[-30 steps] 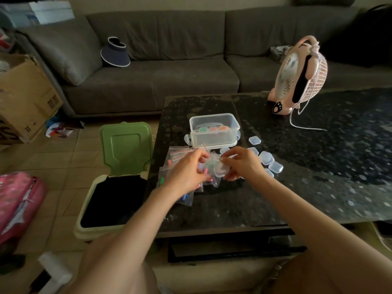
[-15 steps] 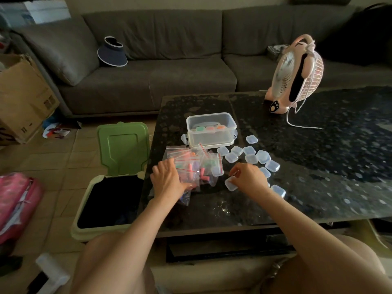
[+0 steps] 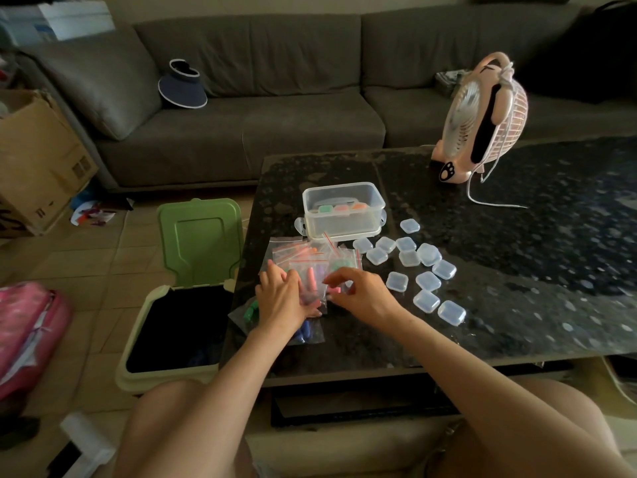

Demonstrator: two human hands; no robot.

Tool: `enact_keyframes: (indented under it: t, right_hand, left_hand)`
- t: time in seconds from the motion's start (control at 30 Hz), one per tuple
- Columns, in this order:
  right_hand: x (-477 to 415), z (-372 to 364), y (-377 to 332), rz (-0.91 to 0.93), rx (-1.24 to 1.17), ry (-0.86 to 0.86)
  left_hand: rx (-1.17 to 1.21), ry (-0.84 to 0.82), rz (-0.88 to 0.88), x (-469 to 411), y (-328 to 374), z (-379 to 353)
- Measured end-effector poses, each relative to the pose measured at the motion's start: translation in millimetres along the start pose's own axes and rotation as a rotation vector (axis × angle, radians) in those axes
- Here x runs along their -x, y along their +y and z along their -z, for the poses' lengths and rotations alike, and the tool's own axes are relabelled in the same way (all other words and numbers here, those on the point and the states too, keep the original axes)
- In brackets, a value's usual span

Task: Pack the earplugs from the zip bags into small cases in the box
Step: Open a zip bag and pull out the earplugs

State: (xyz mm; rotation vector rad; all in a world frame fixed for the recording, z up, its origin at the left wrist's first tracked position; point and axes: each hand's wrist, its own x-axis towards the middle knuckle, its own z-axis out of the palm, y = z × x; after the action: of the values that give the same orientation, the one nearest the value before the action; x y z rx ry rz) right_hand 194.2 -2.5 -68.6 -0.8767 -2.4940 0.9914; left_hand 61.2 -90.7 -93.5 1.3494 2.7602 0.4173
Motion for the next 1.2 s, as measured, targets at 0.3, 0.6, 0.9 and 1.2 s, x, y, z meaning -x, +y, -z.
enact_keyframes:
  t: [0.3, 0.6, 0.9, 1.2]
  right_hand:
    - [-5, -18, 3, -0.079, 0.014, -0.013]
    - [-3, -11, 4, -0.061, -0.009, 0.041]
    - [-2, 26, 0, -0.027, -0.161, 0.110]
    - [6, 38, 0, -0.111, -0.442, 0.036]
  left_hand:
    - [0.381, -0.054, -0.077, 7, 11, -4]
    - [0.465, 0.037, -0.175, 11, 10, 9]
    - [0.833, -0.062, -0.052, 10, 12, 28]
    - [1.190, -0.204, 0.075, 16, 21, 29]
